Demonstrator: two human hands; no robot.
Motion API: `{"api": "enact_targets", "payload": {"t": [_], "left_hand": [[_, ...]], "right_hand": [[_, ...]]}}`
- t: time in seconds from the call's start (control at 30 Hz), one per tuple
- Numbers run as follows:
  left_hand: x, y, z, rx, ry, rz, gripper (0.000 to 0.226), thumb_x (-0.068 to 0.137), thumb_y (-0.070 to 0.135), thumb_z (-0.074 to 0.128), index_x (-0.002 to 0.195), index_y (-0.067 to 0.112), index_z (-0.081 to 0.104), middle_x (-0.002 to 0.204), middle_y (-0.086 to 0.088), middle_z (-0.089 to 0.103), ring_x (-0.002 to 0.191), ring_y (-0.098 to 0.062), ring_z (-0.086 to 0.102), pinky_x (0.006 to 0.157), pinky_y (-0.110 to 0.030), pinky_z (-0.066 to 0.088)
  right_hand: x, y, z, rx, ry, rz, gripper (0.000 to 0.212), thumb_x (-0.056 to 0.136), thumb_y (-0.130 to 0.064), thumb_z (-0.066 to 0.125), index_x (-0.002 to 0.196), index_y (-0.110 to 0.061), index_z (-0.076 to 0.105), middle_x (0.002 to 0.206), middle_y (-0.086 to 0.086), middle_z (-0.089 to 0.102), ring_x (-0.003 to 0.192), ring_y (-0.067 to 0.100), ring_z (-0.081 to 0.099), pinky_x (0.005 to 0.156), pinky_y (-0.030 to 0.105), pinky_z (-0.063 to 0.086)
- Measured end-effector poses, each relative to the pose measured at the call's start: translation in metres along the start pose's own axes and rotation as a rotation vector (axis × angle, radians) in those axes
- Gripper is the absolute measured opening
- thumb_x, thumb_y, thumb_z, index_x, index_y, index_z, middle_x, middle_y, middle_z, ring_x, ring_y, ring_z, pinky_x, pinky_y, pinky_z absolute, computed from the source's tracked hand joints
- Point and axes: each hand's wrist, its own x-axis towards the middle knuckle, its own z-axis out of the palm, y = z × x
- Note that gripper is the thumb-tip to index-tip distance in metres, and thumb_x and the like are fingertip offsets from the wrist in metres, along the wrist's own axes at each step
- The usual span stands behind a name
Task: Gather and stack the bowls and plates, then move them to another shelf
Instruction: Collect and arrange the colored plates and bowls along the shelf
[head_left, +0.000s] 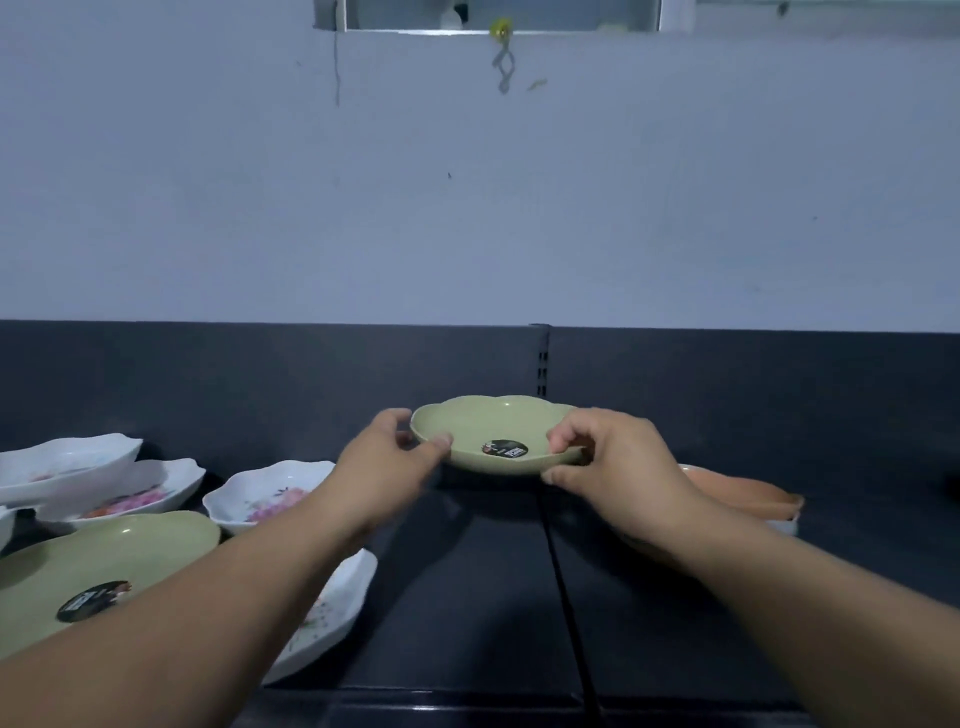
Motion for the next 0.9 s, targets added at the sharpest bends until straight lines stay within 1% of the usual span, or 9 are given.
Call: {"api": "enact_targets", "payload": {"t": [0.13,0.23,0.43,0.5,0.57,0.63,0.73,0.8,0.9], "left_hand": [[-0.003,0.031,0.039,-0.099,-0.053,0.052,0.052,0.087,0.045,0.062,0.132,0.025,0.045,0.11,0.012,0.061,0.103,-0.012,0.059,0.087,-0.029,0.043],[-0.005,0.048,0.076,-0.19,-0.101,0.064,0.047,0.086,0.04,0.065,0.128,0.025,0.048,0.11,0.009,0.064,0.102,-0.012,0.062,0.089,-0.031,0.048],[-0.012,0.068,0.142,-0.234,-0.161,0.069,0.07,0.075,0.042,0.069,0.137,0.024,0.043,0.124,0.008,0.061,0.112,-0.014,0.059,0.1,-0.04,0.047],[-0.014,0.073,0.158,-0.216,-0.168,0.052,0.071,0.074,0.041,0.069,0.138,0.023,0.043,0.122,0.006,0.062,0.11,-0.014,0.06,0.102,-0.038,0.045],[-0.015,0.076,0.169,-0.202,-0.164,0.039,0.067,0.077,0.039,0.068,0.137,0.022,0.043,0.12,0.005,0.062,0.105,-0.013,0.061,0.099,-0.034,0.046],[-0.015,0.079,0.176,-0.177,-0.154,0.033,0.062,0.082,0.037,0.066,0.137,0.023,0.042,0.121,0.004,0.061,0.106,-0.014,0.06,0.098,-0.033,0.046],[-0.014,0.083,0.182,-0.155,-0.124,0.019,0.06,0.083,0.036,0.064,0.138,0.022,0.042,0.123,0.003,0.06,0.109,-0.017,0.059,0.101,-0.037,0.045],[-0.012,0.083,0.184,-0.14,-0.106,0.0,0.062,0.08,0.037,0.064,0.137,0.022,0.043,0.124,0.002,0.06,0.11,-0.018,0.058,0.102,-0.038,0.044],[-0.007,0.082,0.185,-0.126,-0.087,-0.029,0.07,0.071,0.042,0.061,0.135,0.022,0.044,0.125,0.003,0.06,0.111,-0.018,0.059,0.103,-0.04,0.044]], "right_hand": [[-0.005,0.025,-0.045,0.019,0.073,0.034,0.026,0.069,-0.01,0.085,0.068,-0.026,0.064,0.112,-0.008,0.062,0.098,0.011,0.06,0.082,0.021,0.047],[-0.01,0.047,-0.075,-0.015,0.107,0.052,0.027,0.067,-0.012,0.086,0.069,-0.027,0.064,0.136,-0.006,0.048,0.122,0.006,0.049,0.085,0.007,0.034],[-0.025,0.092,-0.116,0.0,0.082,0.115,0.022,0.065,-0.019,0.089,0.073,-0.027,0.07,0.149,0.003,0.044,0.142,0.0,0.028,0.111,0.029,0.035],[-0.029,0.103,-0.123,0.02,0.047,0.145,0.021,0.065,-0.023,0.089,0.072,-0.03,0.07,0.146,0.002,0.048,0.141,-0.003,0.028,0.111,0.031,0.035],[-0.031,0.114,-0.127,0.045,0.03,0.181,0.02,0.066,-0.024,0.088,0.074,-0.028,0.07,0.133,-0.004,0.055,0.135,-0.003,0.037,0.102,0.021,0.036],[-0.032,0.122,-0.128,0.078,0.006,0.211,0.019,0.068,-0.026,0.087,0.074,-0.026,0.07,0.105,-0.009,0.062,0.109,0.001,0.055,0.081,0.014,0.041],[-0.031,0.131,-0.129,0.109,-0.069,0.21,0.013,0.075,-0.024,0.083,0.073,-0.025,0.07,0.077,-0.009,0.067,0.076,0.007,0.06,0.071,0.024,0.048],[-0.03,0.136,-0.128,0.106,-0.133,0.203,0.012,0.08,-0.017,0.077,0.078,-0.028,0.071,0.074,-0.01,0.066,0.073,0.007,0.059,0.07,0.023,0.047],[-0.026,0.142,-0.125,0.059,-0.19,0.169,0.023,0.085,-0.013,0.07,0.092,-0.034,0.072,0.089,-0.011,0.067,0.079,0.005,0.059,0.07,0.016,0.045]]}}
